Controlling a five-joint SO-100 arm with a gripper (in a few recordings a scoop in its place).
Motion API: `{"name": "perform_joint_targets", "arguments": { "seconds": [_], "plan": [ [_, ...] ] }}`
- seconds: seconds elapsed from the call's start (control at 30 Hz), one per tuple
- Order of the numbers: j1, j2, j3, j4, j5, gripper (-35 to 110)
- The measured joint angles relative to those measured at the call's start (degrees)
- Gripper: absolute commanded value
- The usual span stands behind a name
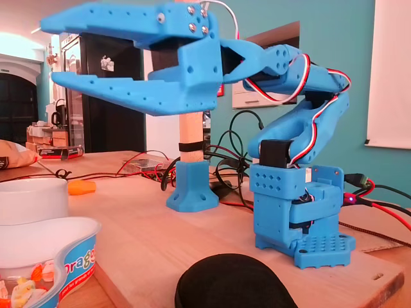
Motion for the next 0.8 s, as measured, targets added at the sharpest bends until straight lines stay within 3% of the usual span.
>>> {"name": "perform_joint_targets", "arguments": {
  "seconds": [0.2, 0.4, 0.57, 0.8],
  "plan": [
    [8.1, -4.0, -0.8, 1.2, 23.6, 12],
    [14.7, -5.0, -2.0, 14.2, 47.5, 12],
    [15.6, -9.1, -11.7, 25.6, 47.2, 13],
    [16.6, -21.6, -29.2, 37.7, 35.2, 13]
  ]
}}
